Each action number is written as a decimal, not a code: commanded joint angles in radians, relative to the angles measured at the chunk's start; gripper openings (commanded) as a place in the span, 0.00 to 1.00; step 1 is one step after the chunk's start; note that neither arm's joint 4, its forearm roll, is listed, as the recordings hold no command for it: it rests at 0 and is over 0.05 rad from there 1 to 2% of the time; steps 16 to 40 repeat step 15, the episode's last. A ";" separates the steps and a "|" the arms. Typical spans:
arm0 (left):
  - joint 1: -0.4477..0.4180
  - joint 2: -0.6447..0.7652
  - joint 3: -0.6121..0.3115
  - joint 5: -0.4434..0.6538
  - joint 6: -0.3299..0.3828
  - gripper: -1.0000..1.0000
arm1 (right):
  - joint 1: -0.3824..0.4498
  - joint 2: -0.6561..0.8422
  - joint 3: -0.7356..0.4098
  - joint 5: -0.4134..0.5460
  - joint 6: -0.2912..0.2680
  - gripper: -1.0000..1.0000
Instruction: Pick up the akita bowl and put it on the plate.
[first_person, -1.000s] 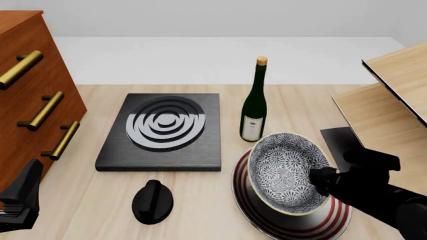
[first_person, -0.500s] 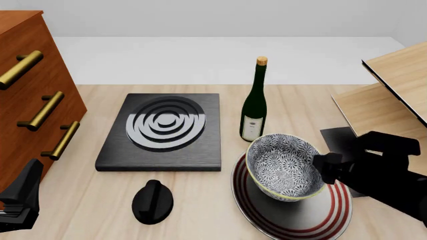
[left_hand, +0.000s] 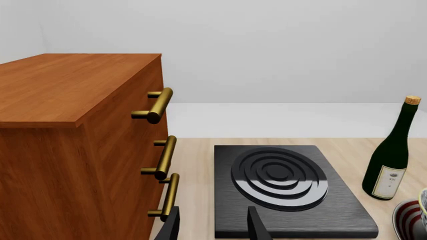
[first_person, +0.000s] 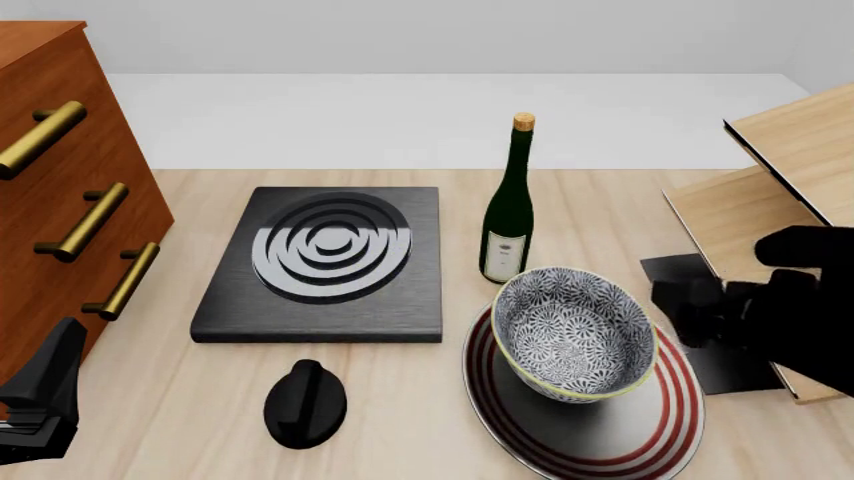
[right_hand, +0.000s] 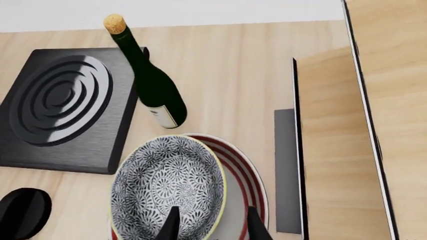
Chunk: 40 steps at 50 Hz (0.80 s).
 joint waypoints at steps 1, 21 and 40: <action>0.000 0.000 0.000 0.000 0.000 1.00 | -0.001 -0.086 -0.067 0.124 -0.088 1.00; 0.000 0.000 0.000 0.000 0.000 1.00 | 0.012 -0.147 -0.134 0.219 -0.188 1.00; 0.000 0.000 0.000 0.000 0.000 1.00 | 0.012 -0.147 -0.134 0.219 -0.188 1.00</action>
